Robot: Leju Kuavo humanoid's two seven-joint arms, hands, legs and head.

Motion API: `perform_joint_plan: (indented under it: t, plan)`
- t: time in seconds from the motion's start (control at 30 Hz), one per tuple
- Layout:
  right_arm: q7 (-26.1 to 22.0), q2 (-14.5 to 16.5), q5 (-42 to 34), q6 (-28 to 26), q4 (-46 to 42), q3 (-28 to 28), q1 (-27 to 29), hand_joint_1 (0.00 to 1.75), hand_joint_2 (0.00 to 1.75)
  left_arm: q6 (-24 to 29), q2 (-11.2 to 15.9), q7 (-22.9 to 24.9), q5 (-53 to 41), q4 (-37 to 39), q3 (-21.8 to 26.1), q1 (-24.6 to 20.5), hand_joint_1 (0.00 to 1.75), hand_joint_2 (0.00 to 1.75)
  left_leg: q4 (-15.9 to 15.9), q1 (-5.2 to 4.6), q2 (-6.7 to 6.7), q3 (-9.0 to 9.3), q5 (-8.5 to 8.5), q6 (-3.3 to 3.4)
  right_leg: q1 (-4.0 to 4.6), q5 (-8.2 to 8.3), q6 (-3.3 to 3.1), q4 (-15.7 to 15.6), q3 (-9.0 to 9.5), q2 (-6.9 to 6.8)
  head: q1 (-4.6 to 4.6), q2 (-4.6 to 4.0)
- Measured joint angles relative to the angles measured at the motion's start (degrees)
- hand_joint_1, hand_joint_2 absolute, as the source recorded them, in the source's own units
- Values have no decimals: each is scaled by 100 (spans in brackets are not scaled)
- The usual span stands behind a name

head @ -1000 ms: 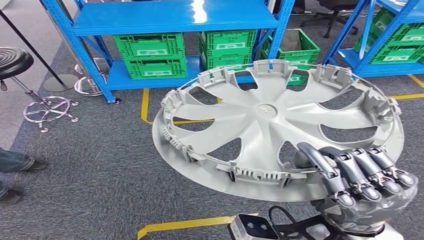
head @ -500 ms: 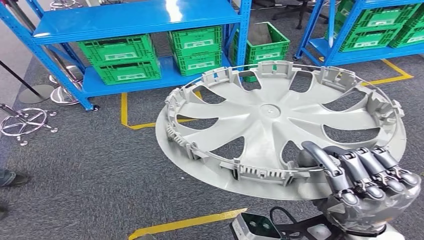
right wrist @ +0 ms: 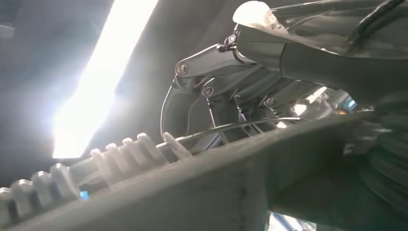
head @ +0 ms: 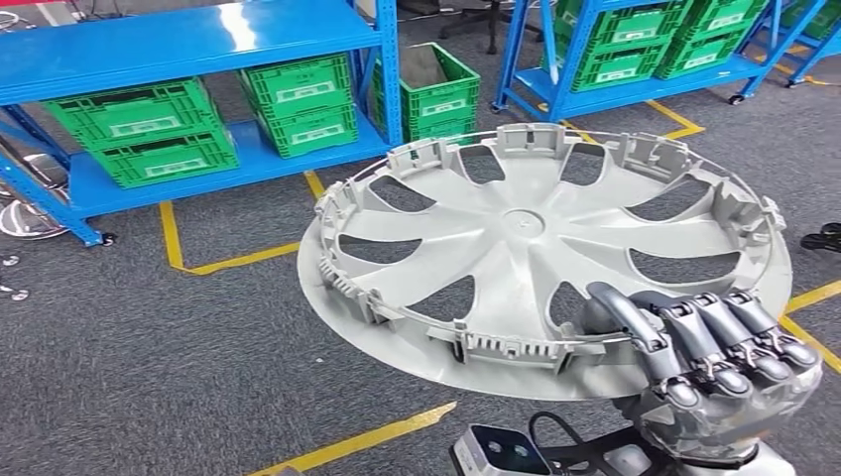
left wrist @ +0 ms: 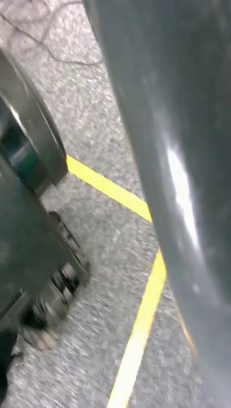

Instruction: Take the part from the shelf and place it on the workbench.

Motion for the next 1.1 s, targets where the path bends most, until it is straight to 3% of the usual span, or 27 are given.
perform_joint_plan:
  t: [0.07,0.13,0.17,0.2,0.23,0.3,0.37,0.43,0.5,0.57,0.63,0.67,0.7,0.73,0.8,0.87,0.93,1.0,1.03,1.1]
  plan:
    - [0,-1,-3,0,0,2,3,175,175,0,-8,-1,0,-1,20,8,0,0,-34,3,190,-4,26,17,22,-347,33,624,-298,-372,37,0]
    - [-1,-2,-3,1,3,3,5,175,175,-1,-6,-1,0,-1,32,34,0,0,-29,-8,395,-17,29,18,15,-626,71,1311,-596,-482,49,0]
    - [-1,-2,-2,2,6,3,6,175,175,-1,-5,-1,0,-1,34,41,0,0,-29,-11,490,-20,28,18,13,-620,84,1404,-615,-499,50,0]
    - [-1,-2,-1,2,7,3,7,175,175,-1,-5,-1,0,-1,37,40,0,0,-29,-13,576,-19,27,15,12,-511,88,1256,-511,-524,51,0]
    - [0,-2,0,2,7,3,7,175,175,-1,-7,-1,0,-1,39,34,0,0,-28,-16,652,-12,24,10,14,-331,83,882,-284,-587,51,0]
    - [1,-2,-1,2,7,3,6,175,175,-1,-9,-2,-1,-1,42,21,0,0,-23,-40,774,8,13,-25,39,-89,36,43,205,-845,48,0]
    - [-1,-1,-2,1,7,4,6,175,175,-1,-10,-3,-10,-1,49,12,0,0,-17,-67,866,19,17,-85,71,-43,-36,-290,393,-974,41,0]
    - [-5,-1,-2,0,5,6,8,175,175,-1,-16,-3,-35,-4,61,6,0,0,-19,-66,939,25,20,-154,70,1,-112,-288,362,-851,41,0]
    - [-9,0,-1,0,3,10,6,175,175,-1,-23,-6,-67,-10,71,-3,0,0,120,-46,754,-15,-122,-232,42,52,-187,-317,337,-729,33,0]
    - [-11,1,1,0,2,22,2,175,175,-1,-23,-9,-94,-12,81,-1,0,0,699,-27,439,-240,-503,-276,27,97,-240,-334,313,-605,24,0]
    - [-13,1,2,0,2,33,0,175,175,-1,-21,-10,-113,-12,98,24,0,0,1456,-22,332,-553,-845,-273,35,126,-259,-324,271,-450,26,0]
    - [-13,1,2,0,2,34,0,175,175,-1,-20,-10,-118,-12,105,35,0,0,1632,-23,322,-620,-867,-264,39,137,-256,-314,255,-363,25,0]
    - [-14,1,3,0,2,34,0,175,175,-1,-17,-10,-124,-13,111,40,0,0,1575,-23,309,-583,-770,-250,41,144,-251,-300,244,-276,25,0]
    - [-14,1,3,0,2,34,0,175,175,-1,-15,-10,-129,-13,113,39,0,0,1296,-22,274,-444,-580,-231,41,149,-245,-285,239,-194,25,0]
    - [-14,1,3,0,1,39,-2,175,175,-2,-8,-10,-147,-14,120,35,0,0,501,-10,48,-67,-227,-179,44,158,-220,-251,221,-50,28,0]
    - [-15,1,3,0,0,46,-5,175,175,-4,-5,-13,-168,-14,143,29,0,0,76,-7,-141,116,-129,-145,33,186,-155,-229,168,77,29,0]
    - [-21,1,3,0,-1,51,-4,175,175,-5,-6,-16,-186,-14,173,21,0,0,33,-17,-93,114,-122,-111,9,235,-62,-246,105,194,29,0]
    - [-33,-1,1,0,-4,52,-1,175,175,-10,-14,-17,-213,-15,196,6,0,0,-20,-7,43,113,-67,-45,10,178,-1,-151,3,69,50,0]
    - [-40,-2,0,0,-7,54,0,175,175,-14,-21,-17,-224,-15,203,-1,0,0,-47,1,121,108,-42,-14,19,53,19,51,-110,-83,71,0]
    - [-48,-3,-2,0,-9,56,-2,175,175,-22,-28,-17,-244,-16,215,13,0,0,-59,-10,285,88,-25,13,26,-334,49,780,-442,-389,109,0]
